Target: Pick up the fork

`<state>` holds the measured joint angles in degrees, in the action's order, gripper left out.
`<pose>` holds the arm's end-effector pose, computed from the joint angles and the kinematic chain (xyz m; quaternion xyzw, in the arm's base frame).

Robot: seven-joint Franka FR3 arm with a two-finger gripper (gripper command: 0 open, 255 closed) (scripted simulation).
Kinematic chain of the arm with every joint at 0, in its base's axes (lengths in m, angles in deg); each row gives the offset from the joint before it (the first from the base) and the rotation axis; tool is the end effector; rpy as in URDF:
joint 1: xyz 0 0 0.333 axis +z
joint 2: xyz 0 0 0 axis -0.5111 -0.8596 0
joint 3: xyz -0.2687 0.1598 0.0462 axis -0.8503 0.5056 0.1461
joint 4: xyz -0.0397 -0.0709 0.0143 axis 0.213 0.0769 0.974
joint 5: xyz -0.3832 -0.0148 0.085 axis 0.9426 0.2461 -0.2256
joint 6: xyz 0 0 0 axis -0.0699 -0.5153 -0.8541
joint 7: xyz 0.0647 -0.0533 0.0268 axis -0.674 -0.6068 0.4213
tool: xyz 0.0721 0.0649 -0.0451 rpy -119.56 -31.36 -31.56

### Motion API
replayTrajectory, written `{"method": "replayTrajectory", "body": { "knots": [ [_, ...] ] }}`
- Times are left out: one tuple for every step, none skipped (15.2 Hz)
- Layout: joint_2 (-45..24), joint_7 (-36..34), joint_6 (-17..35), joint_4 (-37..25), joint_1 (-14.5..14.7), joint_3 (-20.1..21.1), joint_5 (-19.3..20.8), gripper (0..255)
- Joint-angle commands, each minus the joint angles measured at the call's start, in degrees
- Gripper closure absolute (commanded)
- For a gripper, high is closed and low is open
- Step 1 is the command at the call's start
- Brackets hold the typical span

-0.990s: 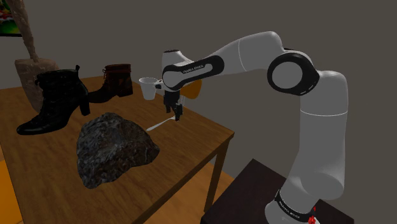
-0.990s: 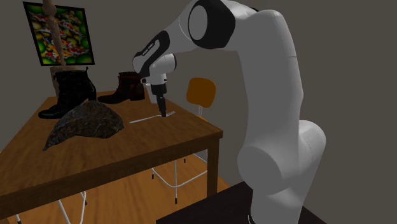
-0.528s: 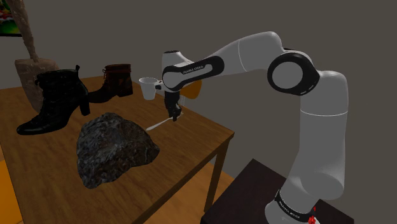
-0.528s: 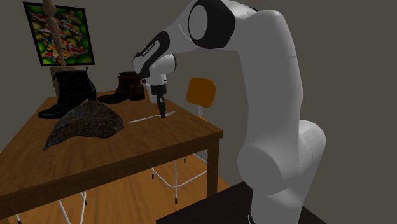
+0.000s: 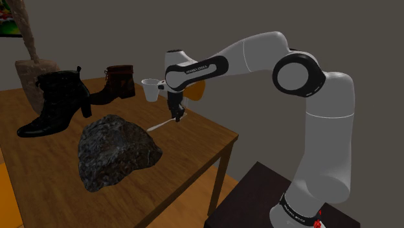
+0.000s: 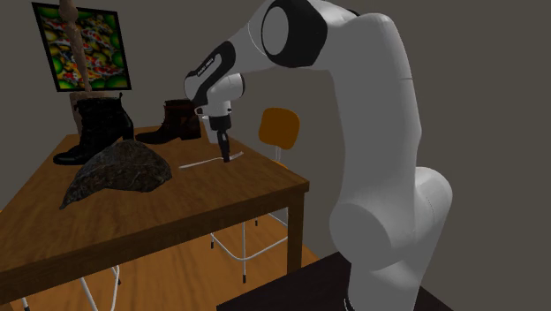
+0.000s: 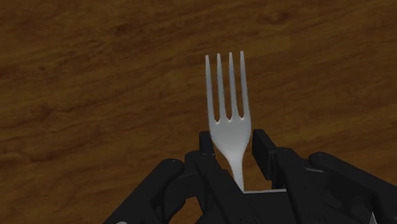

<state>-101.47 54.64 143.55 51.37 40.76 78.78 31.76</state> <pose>0.6455 0.0977 0.3999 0.7612 0.6475 -0.0248 0.0276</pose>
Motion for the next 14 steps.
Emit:
{"method": "replayTrajectory", "body": {
  "knots": [
    [0.4,0.1,-1.2,-0.8,0.0,0.0,0.0,255],
    [0.6,0.1,-1.9,-1.3,0.0,0.0,0.0,255],
    [0.8,0.2,-2.6,-1.8,0.0,0.0,-0.1,255],
    [1.0,0.2,-3.3,-2.3,0.0,0.0,-0.1,255],
    [1.2,0.3,-4.0,-2.8,0.0,0.0,-0.1,255],
    [1.4,0.3,-4.7,-3.3,0.0,0.0,-0.1,255],
    [1.5,0.4,-5.4,-3.9,0.0,0.0,-0.1,255],
    [1.7,0.4,-6.1,-4.4,0.0,0.0,-0.1,255],
    [1.8,0.5,-6.8,-5.0,0.0,0.0,-0.1,255],
    [1.9,0.5,-7.6,-5.6,0.0,0.0,-0.2,255],
    [2.0,0.5,-8.3,-6.2,0.0,0.0,-0.2,255],
    [2.1,0.6,-9.0,-6.9,0.0,0.0,-0.2,255],
    [2.1,0.6,-9.1,-7.0,0.0,0.0,-0.2,255],
    [2.1,0.6,-9.1,-7.0,0.0,0.0,-0.2,255]
  ]
}}
